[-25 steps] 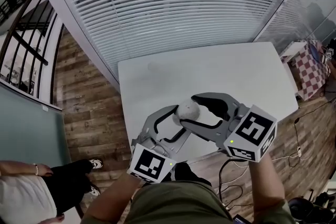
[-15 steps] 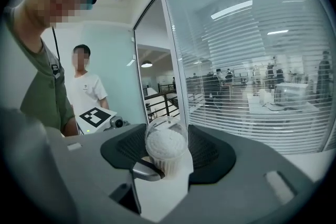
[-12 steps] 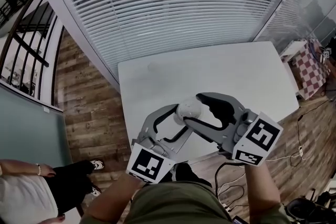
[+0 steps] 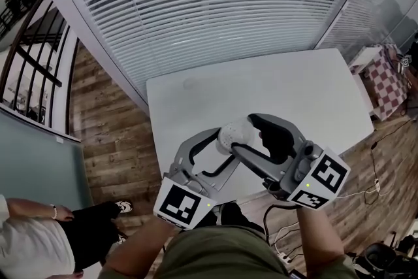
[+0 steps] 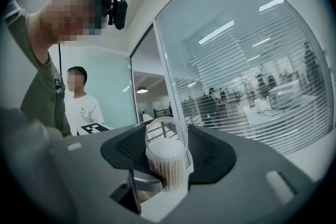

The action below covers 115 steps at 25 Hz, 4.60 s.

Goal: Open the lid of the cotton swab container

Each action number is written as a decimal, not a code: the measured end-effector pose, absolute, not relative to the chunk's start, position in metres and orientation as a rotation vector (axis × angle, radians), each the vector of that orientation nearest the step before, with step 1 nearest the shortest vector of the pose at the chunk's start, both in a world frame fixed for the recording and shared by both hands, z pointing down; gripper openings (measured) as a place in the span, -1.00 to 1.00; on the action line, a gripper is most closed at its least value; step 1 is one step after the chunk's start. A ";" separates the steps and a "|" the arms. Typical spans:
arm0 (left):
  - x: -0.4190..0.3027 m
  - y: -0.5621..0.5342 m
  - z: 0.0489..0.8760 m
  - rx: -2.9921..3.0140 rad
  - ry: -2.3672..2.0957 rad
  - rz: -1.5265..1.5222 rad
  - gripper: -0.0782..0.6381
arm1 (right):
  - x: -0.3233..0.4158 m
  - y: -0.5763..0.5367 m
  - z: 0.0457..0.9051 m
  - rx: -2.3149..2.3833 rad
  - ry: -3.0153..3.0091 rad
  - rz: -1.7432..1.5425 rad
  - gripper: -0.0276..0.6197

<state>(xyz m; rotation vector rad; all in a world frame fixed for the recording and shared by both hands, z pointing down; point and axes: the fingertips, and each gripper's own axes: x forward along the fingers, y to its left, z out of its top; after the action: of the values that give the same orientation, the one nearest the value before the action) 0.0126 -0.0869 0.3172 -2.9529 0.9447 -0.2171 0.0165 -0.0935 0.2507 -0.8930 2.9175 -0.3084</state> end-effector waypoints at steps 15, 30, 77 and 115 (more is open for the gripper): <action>0.009 -0.094 0.318 -2.950 0.971 -0.213 -0.12 | 0.032 -0.100 0.251 -0.935 2.777 -0.364 -0.12; 0.000 -0.108 0.315 -2.919 1.029 -0.195 -0.12 | 0.045 -0.102 0.255 -0.976 2.756 -0.391 -0.40; -0.012 -0.135 0.318 -2.918 1.042 -0.189 -0.12 | 0.053 -0.118 0.294 -1.007 2.684 -0.629 -0.46; -0.023 -0.144 0.314 -2.912 1.085 -0.158 -0.12 | 0.042 -0.109 0.288 -0.996 2.775 -0.573 -0.53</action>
<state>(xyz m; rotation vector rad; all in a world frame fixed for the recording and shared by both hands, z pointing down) -0.0234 -0.1441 0.3144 -2.9123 1.0848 -0.1577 0.0420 -0.1085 0.2878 -0.9961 2.7749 -0.5732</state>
